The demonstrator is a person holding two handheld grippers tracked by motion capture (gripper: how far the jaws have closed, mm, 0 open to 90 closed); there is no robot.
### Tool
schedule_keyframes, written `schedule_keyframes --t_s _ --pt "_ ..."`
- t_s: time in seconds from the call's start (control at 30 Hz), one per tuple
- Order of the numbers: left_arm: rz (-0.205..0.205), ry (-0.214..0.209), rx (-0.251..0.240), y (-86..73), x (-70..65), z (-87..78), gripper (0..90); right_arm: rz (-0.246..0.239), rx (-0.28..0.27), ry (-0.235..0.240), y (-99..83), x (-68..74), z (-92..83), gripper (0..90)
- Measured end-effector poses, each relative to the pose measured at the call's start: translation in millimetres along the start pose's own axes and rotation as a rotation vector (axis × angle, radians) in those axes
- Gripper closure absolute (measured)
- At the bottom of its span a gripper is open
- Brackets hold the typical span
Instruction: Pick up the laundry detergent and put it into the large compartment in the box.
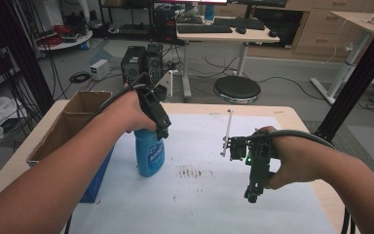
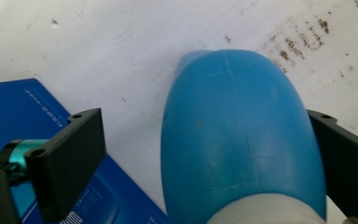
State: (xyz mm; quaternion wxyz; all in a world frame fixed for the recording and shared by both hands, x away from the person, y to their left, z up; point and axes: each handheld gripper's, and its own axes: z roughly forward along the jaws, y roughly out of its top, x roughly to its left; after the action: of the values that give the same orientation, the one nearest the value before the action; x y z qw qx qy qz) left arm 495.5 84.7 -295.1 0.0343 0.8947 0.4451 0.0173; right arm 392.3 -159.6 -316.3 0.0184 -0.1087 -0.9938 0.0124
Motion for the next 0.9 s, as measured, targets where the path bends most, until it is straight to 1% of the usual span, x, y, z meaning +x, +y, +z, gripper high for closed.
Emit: schedule_keyframes --t_s 0.03,0.07,0.1,0.3,0.37,0.47,0.5,0.53,0.6,0.77,0.8,0.9 --pt "0.003 0.002 0.005 -0.1 -0.5 -0.3 7.1 0.012 -0.004 0.005 0.3 0.8 0.0 2.9" --pt "0.003 0.0 0.007 -0.3 -0.7 -0.3 8.9 0.011 -0.005 0.004 0.3 0.6 0.1 3.0" --pt "0.002 -0.003 0.01 -0.4 -0.8 -0.3 9.5 -0.004 -0.002 0.0 0.2 -0.3 0.3 2.9" --pt "0.001 -0.011 0.009 -0.5 -2.3 -0.9 14.9 0.011 -0.008 0.006 0.6 1.7 -0.1 2.9" --pt "0.002 -0.01 0.011 -0.5 -2.7 -1.0 15.1 0.004 -0.006 0.001 0.4 1.6 0.1 2.9" --pt "0.002 -0.013 0.012 -0.5 -3.2 -1.3 18.0 0.015 -0.008 0.003 0.2 2.3 -0.3 2.9" --pt "0.002 -0.015 0.017 -0.5 -3.4 -1.0 18.2 0.006 -0.004 0.0 0.0 1.7 -0.4 2.9" --pt "0.001 -0.014 0.02 -0.6 -3.7 -0.6 18.3 0.015 -0.008 0.003 0.2 2.4 -0.3 2.9" --pt "0.005 -0.011 0.022 -0.6 -4.0 -0.7 20.3 0.015 -0.01 0.004 0.2 2.7 -0.3 2.9" --pt "0.004 -0.015 0.023 -0.8 -4.3 -1.0 24.0 -0.006 -0.005 -0.003 0.4 1.3 -0.2 2.9" --pt "0.002 -0.01 0.025 -0.9 -4.3 -0.6 24.2 -0.009 -0.002 -0.004 0.6 1.3 -0.4 2.9" --pt "-0.004 -0.014 0.026 -0.9 -3.7 0.1 24.4 -0.002 -0.006 -0.004 1.1 1.7 -0.1 2.9"
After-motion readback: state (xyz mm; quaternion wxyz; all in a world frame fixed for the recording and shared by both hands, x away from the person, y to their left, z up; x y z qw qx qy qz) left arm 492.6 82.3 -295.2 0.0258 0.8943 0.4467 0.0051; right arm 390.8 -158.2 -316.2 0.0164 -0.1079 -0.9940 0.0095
